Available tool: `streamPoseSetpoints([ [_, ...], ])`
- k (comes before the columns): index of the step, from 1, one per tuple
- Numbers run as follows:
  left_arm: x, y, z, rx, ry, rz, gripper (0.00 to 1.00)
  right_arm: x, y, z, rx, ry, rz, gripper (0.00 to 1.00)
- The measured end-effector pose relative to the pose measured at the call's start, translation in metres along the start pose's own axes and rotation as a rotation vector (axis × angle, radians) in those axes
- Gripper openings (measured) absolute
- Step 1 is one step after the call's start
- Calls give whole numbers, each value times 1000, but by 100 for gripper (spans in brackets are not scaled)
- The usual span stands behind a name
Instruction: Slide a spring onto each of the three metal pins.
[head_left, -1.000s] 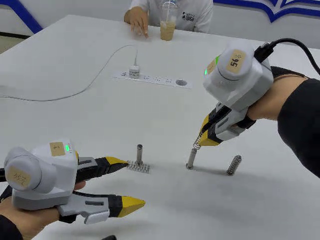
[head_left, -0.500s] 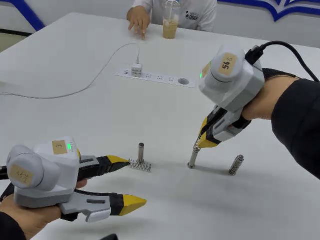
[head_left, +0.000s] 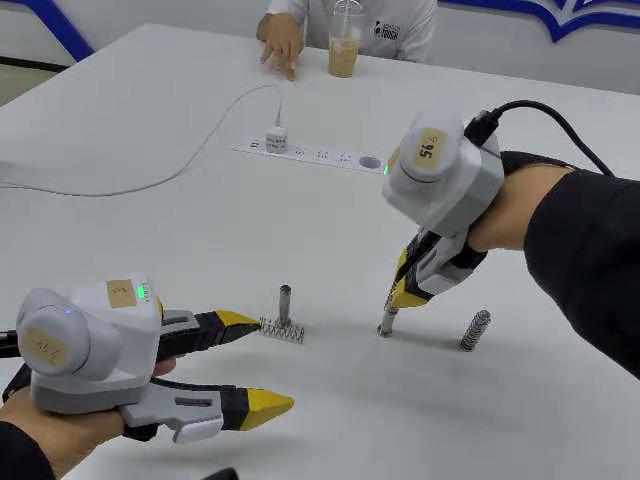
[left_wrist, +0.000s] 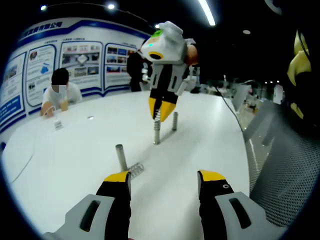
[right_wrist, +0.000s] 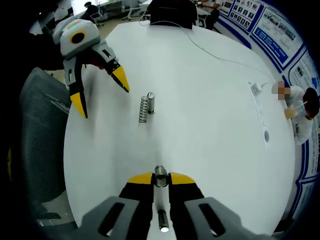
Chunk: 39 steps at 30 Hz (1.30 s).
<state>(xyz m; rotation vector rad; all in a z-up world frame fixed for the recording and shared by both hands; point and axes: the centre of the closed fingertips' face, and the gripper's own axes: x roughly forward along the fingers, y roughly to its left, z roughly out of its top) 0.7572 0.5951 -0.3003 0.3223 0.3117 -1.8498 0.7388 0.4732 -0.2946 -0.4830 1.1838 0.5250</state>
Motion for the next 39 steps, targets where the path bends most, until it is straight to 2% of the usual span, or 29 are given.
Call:
streamPoseSetpoints([
  [24,0,0,0,-1,6,0,54,30,0,-8,46,2,15,12],
  [39,-2,0,-1,-5,6,8,54,33,2,-11,44,-12,6,15],
])
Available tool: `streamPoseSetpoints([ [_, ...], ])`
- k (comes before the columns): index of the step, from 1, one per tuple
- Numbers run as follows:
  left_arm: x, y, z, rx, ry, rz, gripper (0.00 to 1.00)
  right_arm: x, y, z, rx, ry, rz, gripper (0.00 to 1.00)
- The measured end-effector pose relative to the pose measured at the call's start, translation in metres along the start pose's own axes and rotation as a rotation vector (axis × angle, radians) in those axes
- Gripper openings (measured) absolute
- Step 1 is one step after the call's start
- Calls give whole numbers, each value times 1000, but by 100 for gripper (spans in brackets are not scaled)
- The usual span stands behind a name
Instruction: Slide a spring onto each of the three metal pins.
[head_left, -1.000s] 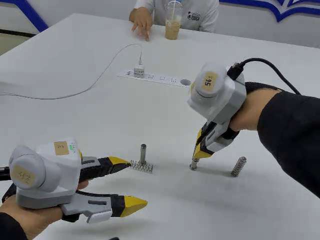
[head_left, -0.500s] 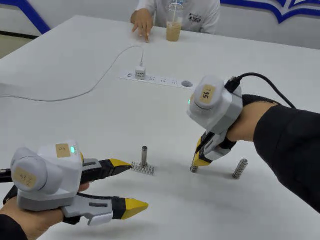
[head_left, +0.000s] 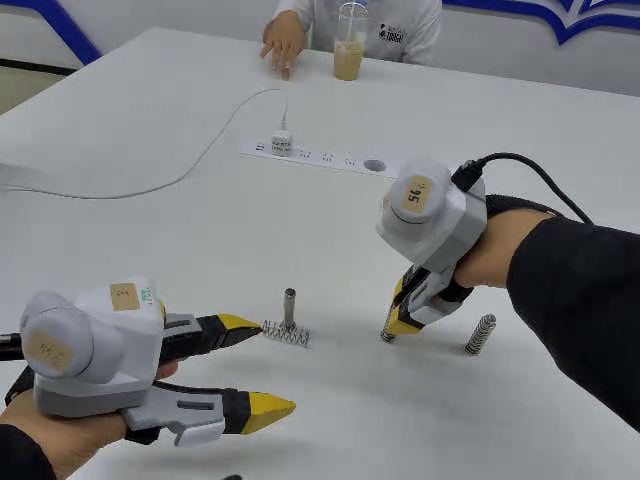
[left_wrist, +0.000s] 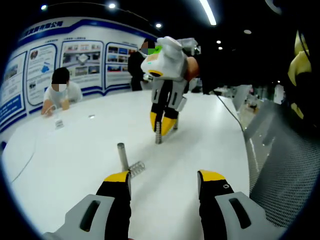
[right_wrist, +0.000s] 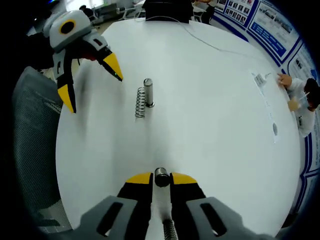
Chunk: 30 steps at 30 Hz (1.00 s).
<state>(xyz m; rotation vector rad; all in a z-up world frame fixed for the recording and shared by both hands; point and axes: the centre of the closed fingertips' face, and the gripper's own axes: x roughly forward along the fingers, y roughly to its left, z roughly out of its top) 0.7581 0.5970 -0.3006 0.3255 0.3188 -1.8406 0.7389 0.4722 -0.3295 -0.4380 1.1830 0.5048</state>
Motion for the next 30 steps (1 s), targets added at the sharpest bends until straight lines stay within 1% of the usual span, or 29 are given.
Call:
streamPoseSetpoints([
  [5,0,1,-1,-2,1,2,54,-4,-1,0,-1,-18,-14,18],
  [9,0,0,-1,-5,-1,2,54,-11,-3,3,6,-48,-29,19],
  [15,0,0,-1,-6,0,4,54,-22,-3,12,-7,-83,-54,20],
  [18,0,1,0,-7,-1,5,54,-24,2,20,-18,-104,-52,20],
  [25,-1,1,1,-6,-3,7,55,-20,12,35,-32,-133,-35,20],
  [30,-3,2,0,-7,0,11,54,-15,18,46,-21,-167,-18,20],
])
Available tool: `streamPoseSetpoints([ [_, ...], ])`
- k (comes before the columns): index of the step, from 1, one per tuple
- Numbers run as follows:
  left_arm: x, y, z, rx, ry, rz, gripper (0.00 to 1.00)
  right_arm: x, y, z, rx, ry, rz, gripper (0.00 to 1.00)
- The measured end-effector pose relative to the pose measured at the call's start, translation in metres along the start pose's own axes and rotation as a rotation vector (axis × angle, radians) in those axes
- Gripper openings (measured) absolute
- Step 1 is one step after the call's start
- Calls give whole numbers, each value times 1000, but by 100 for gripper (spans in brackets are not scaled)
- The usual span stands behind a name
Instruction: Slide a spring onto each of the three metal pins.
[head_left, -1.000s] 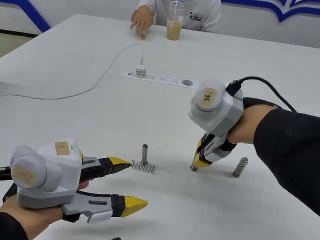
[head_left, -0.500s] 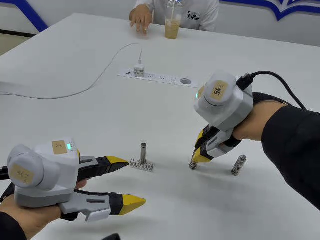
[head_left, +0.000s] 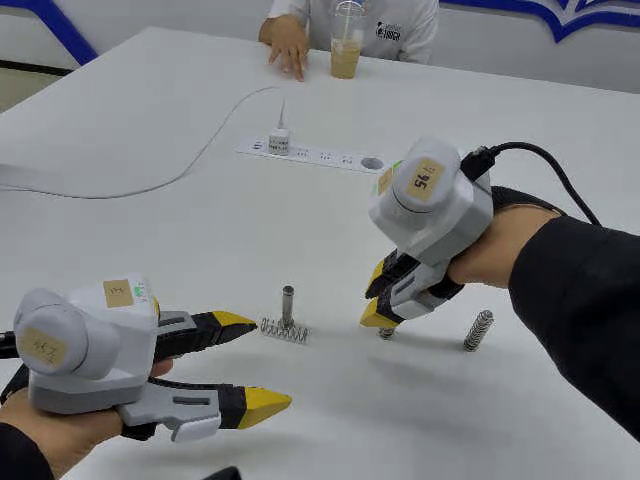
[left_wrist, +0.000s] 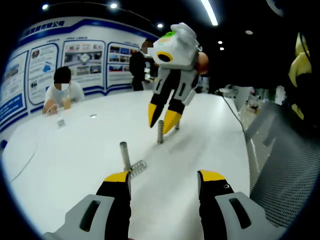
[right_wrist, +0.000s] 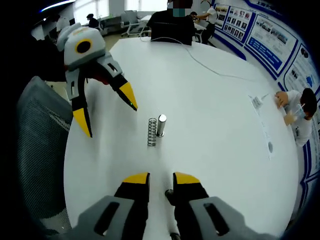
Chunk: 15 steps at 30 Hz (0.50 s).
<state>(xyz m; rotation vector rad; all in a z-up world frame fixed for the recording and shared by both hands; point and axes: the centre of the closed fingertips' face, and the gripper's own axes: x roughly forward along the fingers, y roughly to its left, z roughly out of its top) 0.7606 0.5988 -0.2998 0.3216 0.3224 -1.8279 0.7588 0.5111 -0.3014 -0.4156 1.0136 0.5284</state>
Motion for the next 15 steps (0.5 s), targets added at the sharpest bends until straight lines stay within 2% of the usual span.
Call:
streamPoseSetpoints([
  [5,0,1,0,-4,0,3,54,8,6,8,10,-28,10,19],
  [11,0,1,0,-6,2,4,54,21,12,20,54,-88,19,19],
  [15,0,2,0,-8,1,4,54,28,14,23,70,-102,24,19],
])
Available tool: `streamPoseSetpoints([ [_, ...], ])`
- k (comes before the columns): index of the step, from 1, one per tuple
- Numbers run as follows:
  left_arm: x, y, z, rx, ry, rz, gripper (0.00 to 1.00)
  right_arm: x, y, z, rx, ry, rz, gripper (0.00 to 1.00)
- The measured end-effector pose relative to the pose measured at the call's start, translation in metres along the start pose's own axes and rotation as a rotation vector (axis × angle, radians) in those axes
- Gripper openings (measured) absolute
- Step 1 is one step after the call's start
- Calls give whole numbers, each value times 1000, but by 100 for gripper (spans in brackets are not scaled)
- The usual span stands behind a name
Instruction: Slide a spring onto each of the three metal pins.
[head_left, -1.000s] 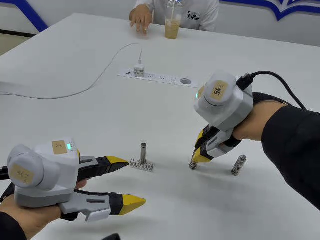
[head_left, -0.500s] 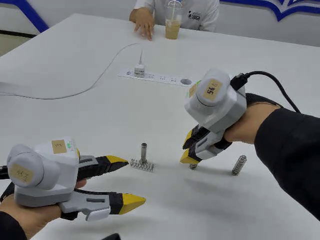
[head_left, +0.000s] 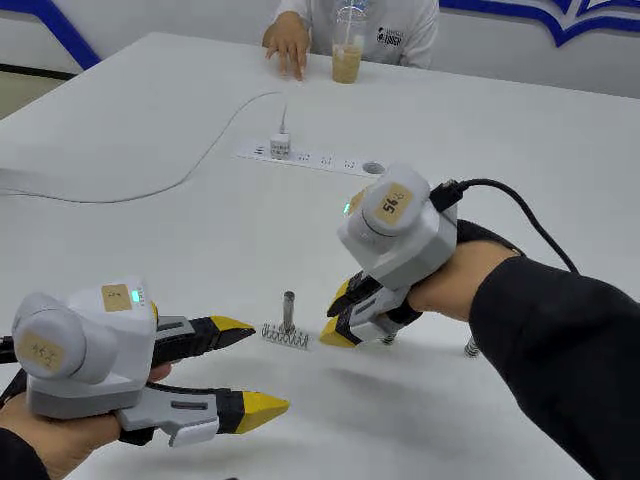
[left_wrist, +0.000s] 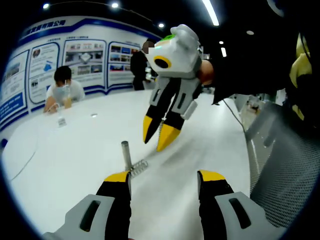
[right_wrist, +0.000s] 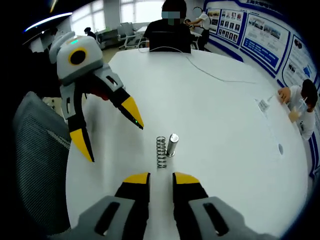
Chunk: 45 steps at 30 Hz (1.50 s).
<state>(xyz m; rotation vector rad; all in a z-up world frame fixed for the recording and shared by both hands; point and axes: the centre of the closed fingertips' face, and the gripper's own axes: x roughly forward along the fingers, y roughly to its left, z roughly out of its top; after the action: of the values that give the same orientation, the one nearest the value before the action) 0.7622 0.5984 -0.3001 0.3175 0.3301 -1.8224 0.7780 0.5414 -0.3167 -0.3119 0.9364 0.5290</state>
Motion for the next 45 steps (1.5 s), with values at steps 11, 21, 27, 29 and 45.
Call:
streamPoseSetpoints([
  [11,0,1,-2,-1,5,-3,54,18,-2,4,47,-34,-8,17],
  [21,0,3,-2,0,6,-2,54,34,0,7,41,-40,-12,16],
  [27,-3,4,-3,-2,8,4,54,38,-2,6,44,-32,-11,15],
  [29,-3,5,-4,-3,8,7,54,39,-2,4,47,-28,-7,13],
  [45,-3,6,-5,-4,14,13,53,34,4,-1,44,-20,11,11],
])
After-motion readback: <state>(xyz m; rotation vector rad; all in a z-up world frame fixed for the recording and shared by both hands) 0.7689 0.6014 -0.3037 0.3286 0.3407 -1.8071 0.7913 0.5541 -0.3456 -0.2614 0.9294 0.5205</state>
